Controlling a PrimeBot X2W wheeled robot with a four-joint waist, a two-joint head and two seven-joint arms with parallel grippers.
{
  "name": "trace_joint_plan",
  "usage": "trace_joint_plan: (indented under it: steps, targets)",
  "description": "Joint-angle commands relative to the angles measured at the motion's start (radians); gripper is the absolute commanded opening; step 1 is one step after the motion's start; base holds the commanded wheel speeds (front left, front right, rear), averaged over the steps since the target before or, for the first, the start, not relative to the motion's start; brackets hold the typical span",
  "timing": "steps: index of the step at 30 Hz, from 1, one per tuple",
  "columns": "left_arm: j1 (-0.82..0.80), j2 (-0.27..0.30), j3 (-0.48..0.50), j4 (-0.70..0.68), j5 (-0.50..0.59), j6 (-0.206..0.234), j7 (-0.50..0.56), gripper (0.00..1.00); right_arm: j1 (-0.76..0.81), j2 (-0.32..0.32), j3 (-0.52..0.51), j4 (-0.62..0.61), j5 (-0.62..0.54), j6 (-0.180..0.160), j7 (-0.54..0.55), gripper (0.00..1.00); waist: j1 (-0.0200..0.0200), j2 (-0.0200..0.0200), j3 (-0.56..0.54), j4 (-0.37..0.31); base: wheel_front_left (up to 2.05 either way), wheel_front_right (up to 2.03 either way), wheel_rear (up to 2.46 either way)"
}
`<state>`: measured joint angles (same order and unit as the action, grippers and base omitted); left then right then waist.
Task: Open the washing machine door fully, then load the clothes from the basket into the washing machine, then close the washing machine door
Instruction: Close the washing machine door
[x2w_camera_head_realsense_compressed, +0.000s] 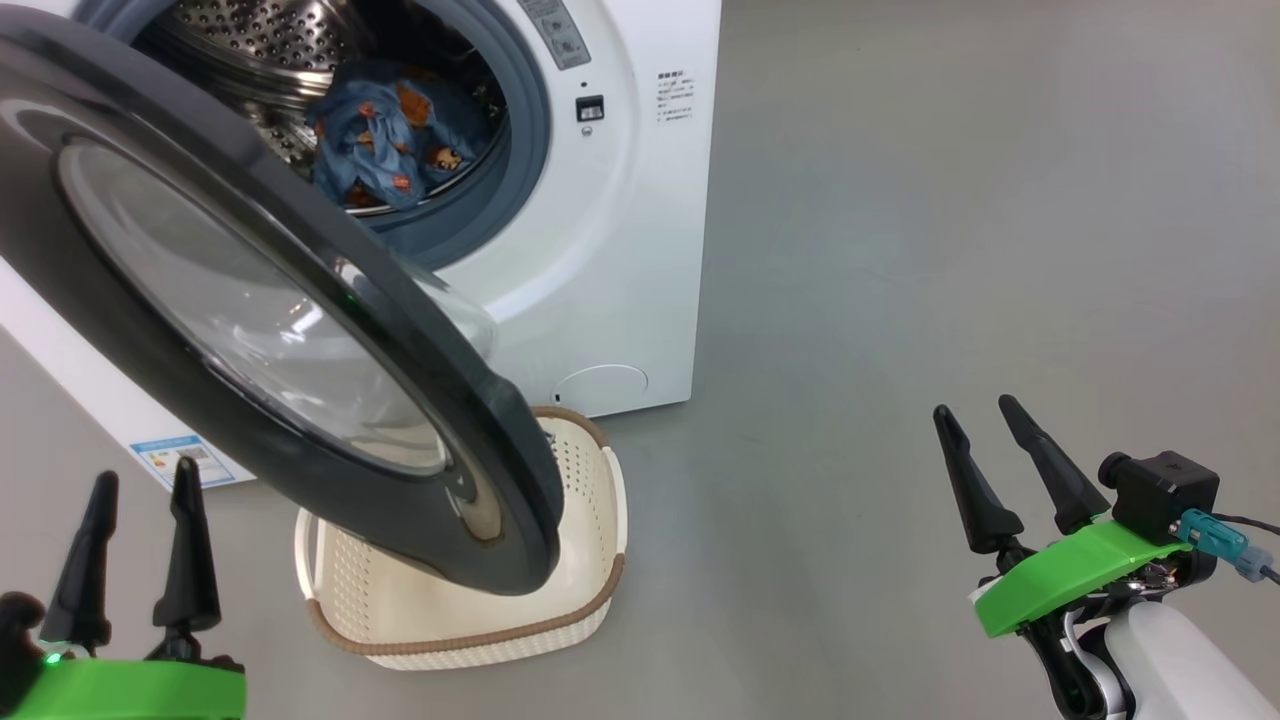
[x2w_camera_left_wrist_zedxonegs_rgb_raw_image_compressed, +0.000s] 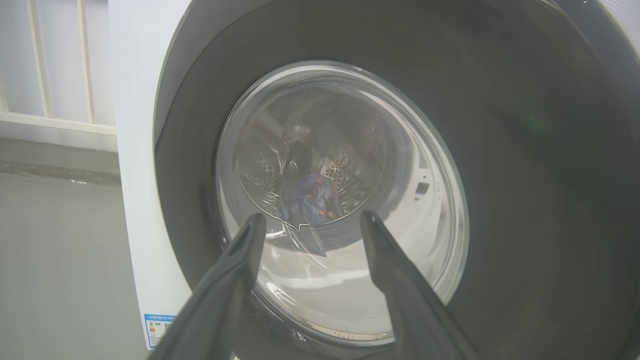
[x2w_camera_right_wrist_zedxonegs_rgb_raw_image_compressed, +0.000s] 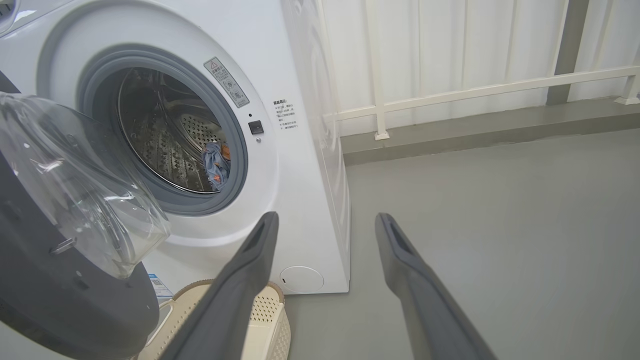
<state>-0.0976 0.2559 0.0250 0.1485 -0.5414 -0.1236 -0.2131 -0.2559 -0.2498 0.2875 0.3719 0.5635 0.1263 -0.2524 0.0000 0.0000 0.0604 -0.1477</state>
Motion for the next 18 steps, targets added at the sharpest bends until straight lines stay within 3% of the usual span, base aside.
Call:
trace_joint_plan:
  steps: [1, 18]
  targets:
    - [-0.016, 0.030, 0.029, -0.008, 0.018, 0.001, -0.014, 1.00, -0.010, -0.013, 0.011, -0.025, -0.006, 0.004, -0.009, 1.00, 0.0000, 0.0000, 0.000, 0.003, 0.00, 0.00, 0.00]
    - [-0.031, 0.009, 0.026, 0.048, 0.042, -0.001, -0.044, 1.00, -0.012, -0.022, 0.005, -0.027, -0.012, 0.004, -0.009, 1.00, 0.0000, 0.0000, 0.002, 0.027, 0.00, 0.00, 0.00]
